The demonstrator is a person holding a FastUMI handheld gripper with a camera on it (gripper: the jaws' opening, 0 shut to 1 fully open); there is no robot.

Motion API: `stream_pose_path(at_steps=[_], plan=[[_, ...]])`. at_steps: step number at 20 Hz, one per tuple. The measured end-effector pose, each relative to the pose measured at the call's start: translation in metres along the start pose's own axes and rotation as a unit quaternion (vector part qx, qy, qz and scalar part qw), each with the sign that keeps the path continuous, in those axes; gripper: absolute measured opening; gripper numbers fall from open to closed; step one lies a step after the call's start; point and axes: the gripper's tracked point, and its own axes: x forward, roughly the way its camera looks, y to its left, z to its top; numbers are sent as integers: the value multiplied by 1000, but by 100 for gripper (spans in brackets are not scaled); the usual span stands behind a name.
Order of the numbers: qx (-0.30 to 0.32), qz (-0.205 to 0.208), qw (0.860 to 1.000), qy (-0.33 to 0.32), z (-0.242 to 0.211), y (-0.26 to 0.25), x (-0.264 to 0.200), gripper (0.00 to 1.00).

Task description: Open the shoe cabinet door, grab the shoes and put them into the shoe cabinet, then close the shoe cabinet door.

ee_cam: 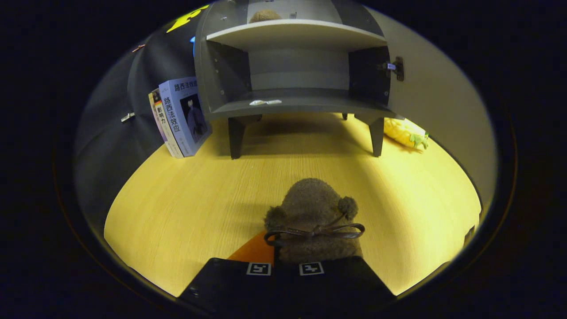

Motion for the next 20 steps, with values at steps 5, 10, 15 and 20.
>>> stream_pose_path(at_steps=[5,10,15,20], plan=[[13,16,999,-45,58,-1,-51,8],[-14,33,994,-107,136,2,-119,8],[-11,30,991,-129,200,-5,-159,8],[21,28,988,-148,269,-14,-176,8]])
